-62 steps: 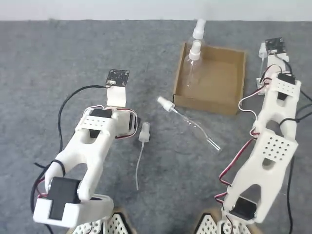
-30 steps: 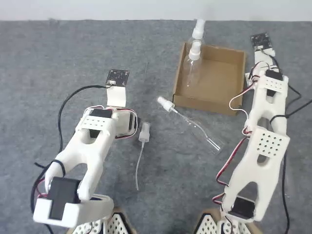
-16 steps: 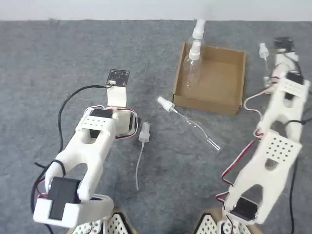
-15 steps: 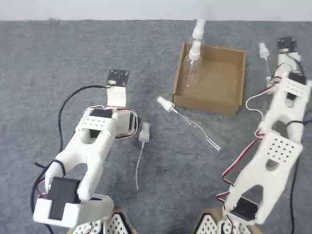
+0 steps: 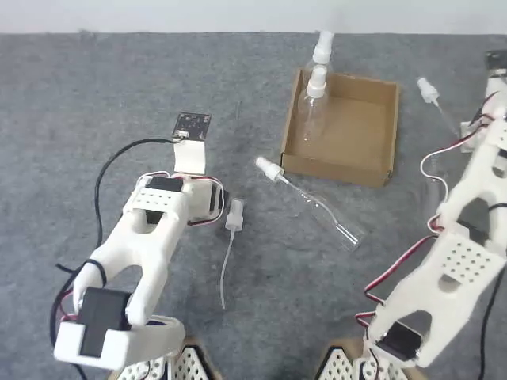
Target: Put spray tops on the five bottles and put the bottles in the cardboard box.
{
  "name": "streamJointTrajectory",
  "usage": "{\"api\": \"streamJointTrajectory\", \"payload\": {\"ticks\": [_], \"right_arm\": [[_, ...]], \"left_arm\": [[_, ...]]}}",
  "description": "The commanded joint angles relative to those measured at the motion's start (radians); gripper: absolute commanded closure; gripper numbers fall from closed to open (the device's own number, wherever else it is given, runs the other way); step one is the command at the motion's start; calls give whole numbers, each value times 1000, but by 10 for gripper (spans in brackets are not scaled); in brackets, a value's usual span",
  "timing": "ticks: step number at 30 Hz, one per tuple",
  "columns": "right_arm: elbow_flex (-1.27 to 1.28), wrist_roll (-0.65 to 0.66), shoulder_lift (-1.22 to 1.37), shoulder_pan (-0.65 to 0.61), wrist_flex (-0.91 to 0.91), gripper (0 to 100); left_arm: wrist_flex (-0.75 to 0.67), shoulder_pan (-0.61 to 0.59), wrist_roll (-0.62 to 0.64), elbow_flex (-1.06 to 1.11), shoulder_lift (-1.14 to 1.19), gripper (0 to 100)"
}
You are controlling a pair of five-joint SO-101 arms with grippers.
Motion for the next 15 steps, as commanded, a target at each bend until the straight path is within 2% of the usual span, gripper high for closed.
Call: {"api": "streamJointTrajectory", "payload": {"ticks": [1,7,11,15], "right_arm": [[-43,20,-140,13,77,994],[-43,69,-252,10,265,993],[-40,60,-378,10,364,993],[-40,60,-507,-21,484,993]], "left_arm": [[-26,5,0,-5,-54,778],[-20,-14,20,-12,-115,779],[-28,-26,49,74,-342,779],[-107,-31,49,277,-646,779]]}}
